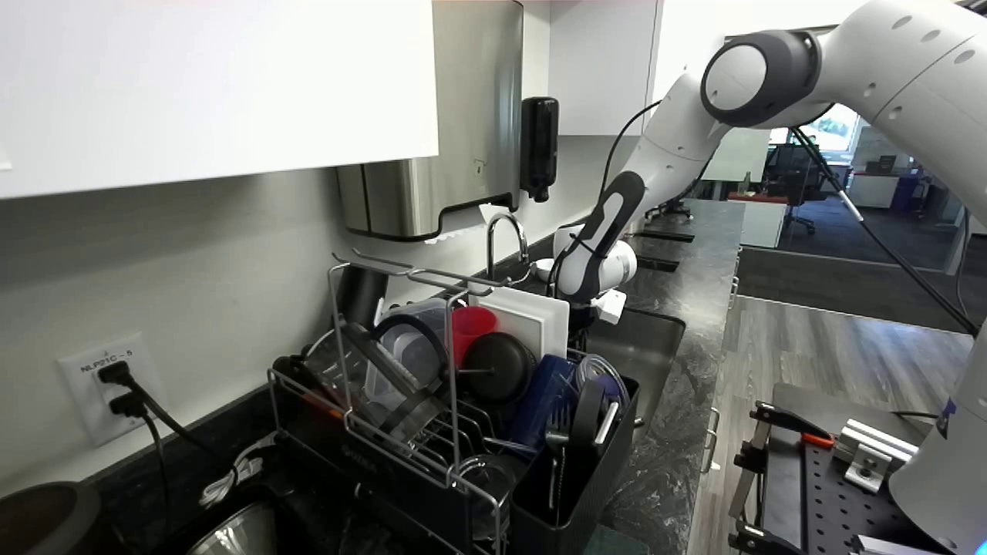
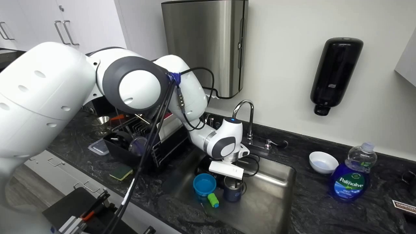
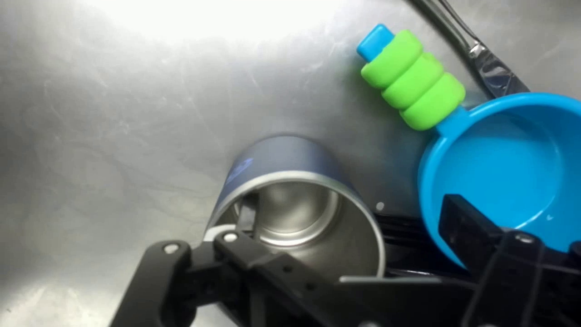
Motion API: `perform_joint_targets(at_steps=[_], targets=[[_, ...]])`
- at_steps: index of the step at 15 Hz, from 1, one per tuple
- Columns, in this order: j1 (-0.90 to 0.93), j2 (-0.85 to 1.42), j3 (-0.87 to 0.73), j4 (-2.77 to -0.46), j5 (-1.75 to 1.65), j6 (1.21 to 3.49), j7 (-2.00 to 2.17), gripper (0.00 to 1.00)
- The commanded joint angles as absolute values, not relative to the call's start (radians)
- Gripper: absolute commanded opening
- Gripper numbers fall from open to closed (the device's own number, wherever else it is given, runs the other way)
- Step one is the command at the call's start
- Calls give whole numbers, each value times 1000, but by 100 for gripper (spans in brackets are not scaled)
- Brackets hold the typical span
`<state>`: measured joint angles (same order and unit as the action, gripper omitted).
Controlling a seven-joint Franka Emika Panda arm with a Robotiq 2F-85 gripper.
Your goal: Put the blue cup in the sink on the dish rack
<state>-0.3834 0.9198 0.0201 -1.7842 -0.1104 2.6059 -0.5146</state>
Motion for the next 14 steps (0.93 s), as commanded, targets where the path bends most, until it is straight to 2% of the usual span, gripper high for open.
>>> perform_joint_targets(at_steps=[1,14], targets=[[-367,904,-5,-1802,-116,2582,-493,100],[-363,902,-60,-1817,-122,2588,-449,100]])
